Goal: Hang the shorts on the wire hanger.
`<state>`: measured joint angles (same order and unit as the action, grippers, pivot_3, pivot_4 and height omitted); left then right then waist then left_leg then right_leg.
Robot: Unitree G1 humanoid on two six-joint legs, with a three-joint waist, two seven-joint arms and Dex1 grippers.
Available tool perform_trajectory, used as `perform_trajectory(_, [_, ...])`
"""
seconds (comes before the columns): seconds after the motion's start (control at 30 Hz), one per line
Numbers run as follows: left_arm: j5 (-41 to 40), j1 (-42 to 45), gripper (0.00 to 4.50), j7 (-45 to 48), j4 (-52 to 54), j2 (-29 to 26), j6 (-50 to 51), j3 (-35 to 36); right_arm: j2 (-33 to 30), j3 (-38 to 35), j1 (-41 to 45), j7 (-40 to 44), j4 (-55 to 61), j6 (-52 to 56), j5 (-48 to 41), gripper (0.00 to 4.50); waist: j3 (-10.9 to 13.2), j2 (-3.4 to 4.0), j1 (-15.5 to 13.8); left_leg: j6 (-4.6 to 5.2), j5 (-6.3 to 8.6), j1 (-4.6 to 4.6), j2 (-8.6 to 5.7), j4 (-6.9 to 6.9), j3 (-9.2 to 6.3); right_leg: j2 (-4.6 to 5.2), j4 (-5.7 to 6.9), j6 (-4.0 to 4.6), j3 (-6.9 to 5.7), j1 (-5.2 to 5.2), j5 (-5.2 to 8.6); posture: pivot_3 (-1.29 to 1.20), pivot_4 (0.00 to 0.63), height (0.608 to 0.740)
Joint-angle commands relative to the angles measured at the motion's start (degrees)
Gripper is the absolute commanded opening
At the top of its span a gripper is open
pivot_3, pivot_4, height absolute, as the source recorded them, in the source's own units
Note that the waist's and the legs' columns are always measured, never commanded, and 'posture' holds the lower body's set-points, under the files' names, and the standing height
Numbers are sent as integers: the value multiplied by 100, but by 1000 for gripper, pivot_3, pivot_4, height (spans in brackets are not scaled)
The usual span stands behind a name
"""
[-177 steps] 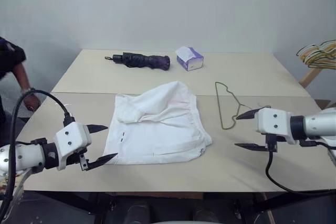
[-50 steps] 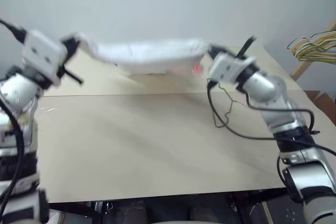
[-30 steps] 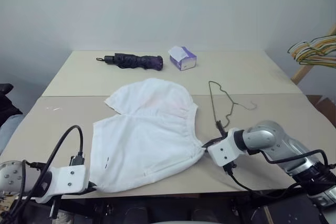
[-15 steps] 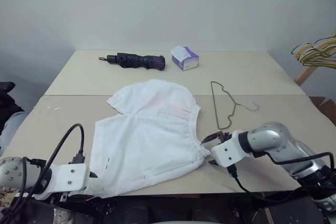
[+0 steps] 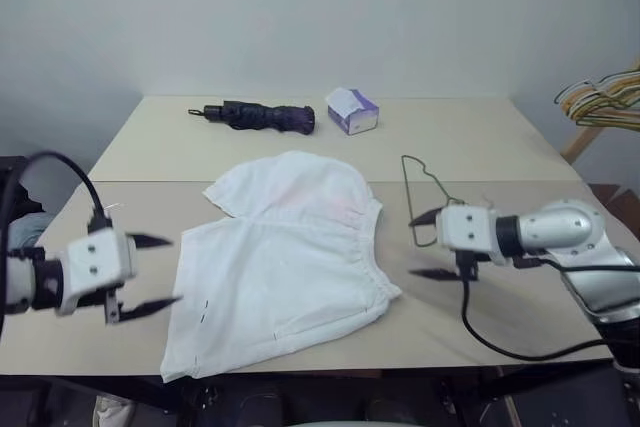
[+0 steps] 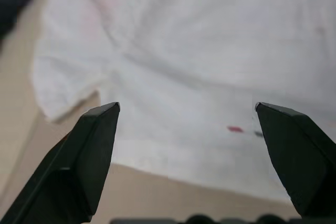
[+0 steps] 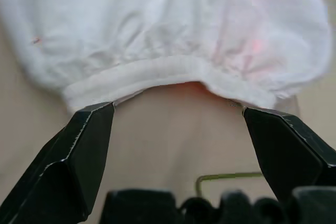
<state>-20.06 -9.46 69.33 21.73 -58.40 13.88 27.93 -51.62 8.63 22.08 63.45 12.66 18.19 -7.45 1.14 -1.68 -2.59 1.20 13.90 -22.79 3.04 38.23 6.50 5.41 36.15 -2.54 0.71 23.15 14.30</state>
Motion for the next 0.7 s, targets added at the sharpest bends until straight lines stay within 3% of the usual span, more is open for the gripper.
perform_trajectory(0.03, [-381, 466, 4488, -416, 204, 192, 342, -182, 326, -150, 301, -491, -192, 929, -73, 4500, 0, 0, 0, 1, 1, -2, -1, 0, 0, 1, 2, -1, 1, 1, -1, 119, 0, 740])
perform_trajectory(0.3, [-522, 836, 4488, -819, 547, 564, 483, -818, 1317, -107, 775, -1700, -1047, 2242, 155, 4500, 0, 0, 20, -2, -1, -4, -3, 2, -4, -3, 8, -1, 1, 1, -4, 88, 0, 740])
perform_trajectory(0.5, [-382, 1237, 4488, -917, 363, 597, 420, -1316, 2195, -198, 1434, -2637, -2476, 2818, 270, 4500, -1, 1, 61, -5, -2, -4, -3, 2, -4, -6, 10, 1, 2, 2, -5, 66, 0, 740])
perform_trajectory(0.7, [-339, 1437, 4488, -838, 277, 541, 350, -1488, 2364, -224, 1620, -2678, -3442, 3074, 175, 4500, -1, 3, 72, -3, -1, -14, -5, 1, -6, -4, 4, -2, 1, 5, -6, 60, 0, 740])
